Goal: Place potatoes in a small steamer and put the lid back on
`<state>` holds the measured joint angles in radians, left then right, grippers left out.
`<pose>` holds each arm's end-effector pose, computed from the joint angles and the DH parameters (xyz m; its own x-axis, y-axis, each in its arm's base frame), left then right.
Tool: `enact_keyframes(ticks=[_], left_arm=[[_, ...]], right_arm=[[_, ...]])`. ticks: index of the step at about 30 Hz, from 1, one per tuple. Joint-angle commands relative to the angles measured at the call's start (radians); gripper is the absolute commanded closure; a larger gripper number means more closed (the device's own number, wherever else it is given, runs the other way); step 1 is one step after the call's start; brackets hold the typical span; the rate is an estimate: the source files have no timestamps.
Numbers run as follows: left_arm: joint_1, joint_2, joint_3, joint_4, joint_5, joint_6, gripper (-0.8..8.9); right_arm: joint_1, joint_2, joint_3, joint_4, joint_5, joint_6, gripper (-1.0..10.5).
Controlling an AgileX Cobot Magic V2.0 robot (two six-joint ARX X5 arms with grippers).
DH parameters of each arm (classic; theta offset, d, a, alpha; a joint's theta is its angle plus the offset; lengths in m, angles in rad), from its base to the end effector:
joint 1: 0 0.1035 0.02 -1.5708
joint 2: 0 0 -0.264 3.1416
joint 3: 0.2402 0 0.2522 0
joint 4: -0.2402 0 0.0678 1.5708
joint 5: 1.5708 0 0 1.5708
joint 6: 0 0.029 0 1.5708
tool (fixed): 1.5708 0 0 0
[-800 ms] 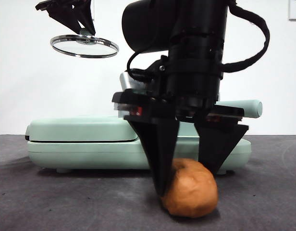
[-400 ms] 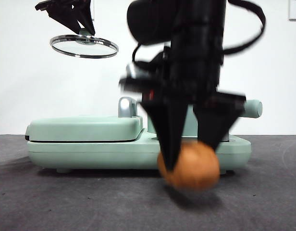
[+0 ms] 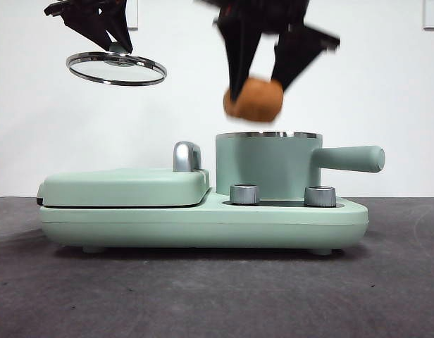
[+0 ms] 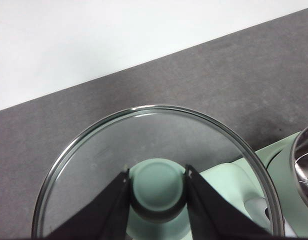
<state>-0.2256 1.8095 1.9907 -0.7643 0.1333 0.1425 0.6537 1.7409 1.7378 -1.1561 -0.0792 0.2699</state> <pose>0.3823 -0.0917 0.4100 0.7767 -0.3146 -0.5457 0.4027 0.9142 0.0461 0.2753 0.2138 0.3343 0.2685 0.3053 -0.9136 -0.4145 0.8928 0.1766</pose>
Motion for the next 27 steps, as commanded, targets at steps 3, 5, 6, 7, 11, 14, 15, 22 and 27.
enact_keyframes(ticks=[3,5,6,7,11,14,15,22,27], left_arm=[[-0.004,-0.005,0.031,0.024,0.005,-0.002,7.64],[-0.004,-0.005,0.031,0.023,0.005,-0.002,7.64],[-0.004,-0.005,0.031,0.023,0.005,-0.002,7.64],[-0.004,-0.005,0.031,0.023,0.005,-0.002,7.64],[-0.005,-0.005,0.029,0.022,0.005,-0.011,7.64],[-0.006,-0.004,0.025,0.022,0.005,-0.018,7.64],[-0.006,-0.004,0.024,0.023,0.005,-0.018,7.64],[-0.006,-0.004,0.024,0.023,0.005,-0.018,7.64],[-0.006,-0.004,0.024,0.023,0.005,-0.018,7.64]], right_arm=[[-0.081,0.089,0.187,-0.048,0.000,-0.071,8.4],[-0.111,0.134,0.251,-0.079,0.000,-0.086,8.4],[-0.127,0.160,0.284,-0.094,0.000,-0.097,8.4],[-0.139,0.185,0.310,-0.105,0.000,-0.105,8.4],[-0.179,0.288,0.402,-0.120,0.000,-0.123,8.4],[-0.197,0.357,0.448,-0.117,-0.002,-0.126,8.4],[-0.203,0.378,0.458,-0.114,-0.002,-0.129,8.4],[-0.215,0.452,0.463,-0.100,-0.005,-0.133,8.4],[-0.215,0.457,0.463,-0.092,-0.008,-0.133,8.2]])
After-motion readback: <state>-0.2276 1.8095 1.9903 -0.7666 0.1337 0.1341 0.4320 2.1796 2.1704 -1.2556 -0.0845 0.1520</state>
